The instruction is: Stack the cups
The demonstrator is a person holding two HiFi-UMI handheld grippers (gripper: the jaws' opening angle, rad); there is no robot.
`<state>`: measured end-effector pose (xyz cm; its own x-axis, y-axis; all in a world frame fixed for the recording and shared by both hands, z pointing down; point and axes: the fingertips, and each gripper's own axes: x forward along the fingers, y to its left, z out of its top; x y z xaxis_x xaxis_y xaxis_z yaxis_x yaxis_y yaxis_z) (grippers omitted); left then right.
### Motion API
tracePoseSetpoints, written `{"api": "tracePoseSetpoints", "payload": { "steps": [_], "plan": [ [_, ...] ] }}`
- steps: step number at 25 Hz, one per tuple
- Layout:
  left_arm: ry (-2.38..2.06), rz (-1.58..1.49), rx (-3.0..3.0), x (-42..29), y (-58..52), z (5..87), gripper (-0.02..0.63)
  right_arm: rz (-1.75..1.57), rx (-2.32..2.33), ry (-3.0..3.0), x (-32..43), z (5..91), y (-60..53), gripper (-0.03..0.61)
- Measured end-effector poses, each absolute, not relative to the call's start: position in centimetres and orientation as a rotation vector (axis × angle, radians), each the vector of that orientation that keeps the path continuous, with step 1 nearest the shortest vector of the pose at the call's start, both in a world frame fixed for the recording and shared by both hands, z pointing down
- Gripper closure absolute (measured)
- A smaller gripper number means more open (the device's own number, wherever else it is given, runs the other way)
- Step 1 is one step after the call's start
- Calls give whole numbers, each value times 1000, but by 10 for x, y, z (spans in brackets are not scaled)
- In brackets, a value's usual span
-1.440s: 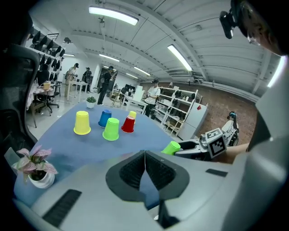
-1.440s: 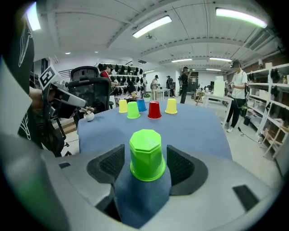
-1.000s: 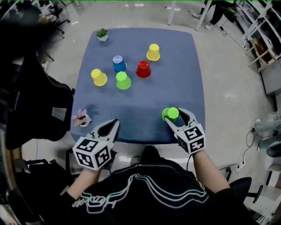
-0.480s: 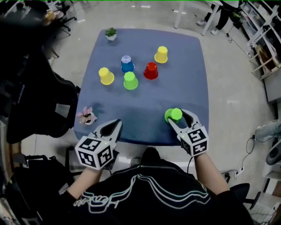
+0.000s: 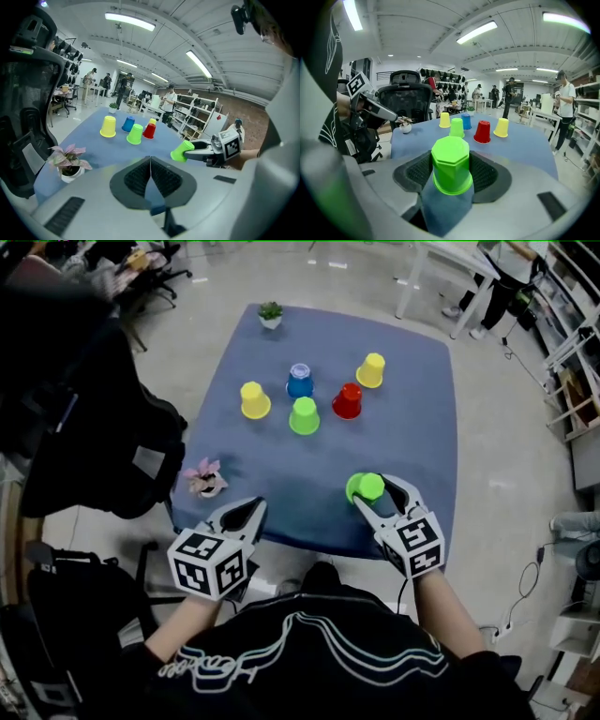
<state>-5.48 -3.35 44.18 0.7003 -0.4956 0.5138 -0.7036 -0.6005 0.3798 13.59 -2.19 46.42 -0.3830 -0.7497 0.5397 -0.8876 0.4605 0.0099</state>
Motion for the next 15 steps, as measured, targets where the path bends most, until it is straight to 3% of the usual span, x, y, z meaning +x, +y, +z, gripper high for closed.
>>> {"api": "tracePoseSetpoints", "payload": {
  "steps": [15],
  "plan": [
    [-1091, 518, 2324, -114, -32, 435, 588, 284, 1107, -2385, 41, 450, -52, 318]
  ]
}}
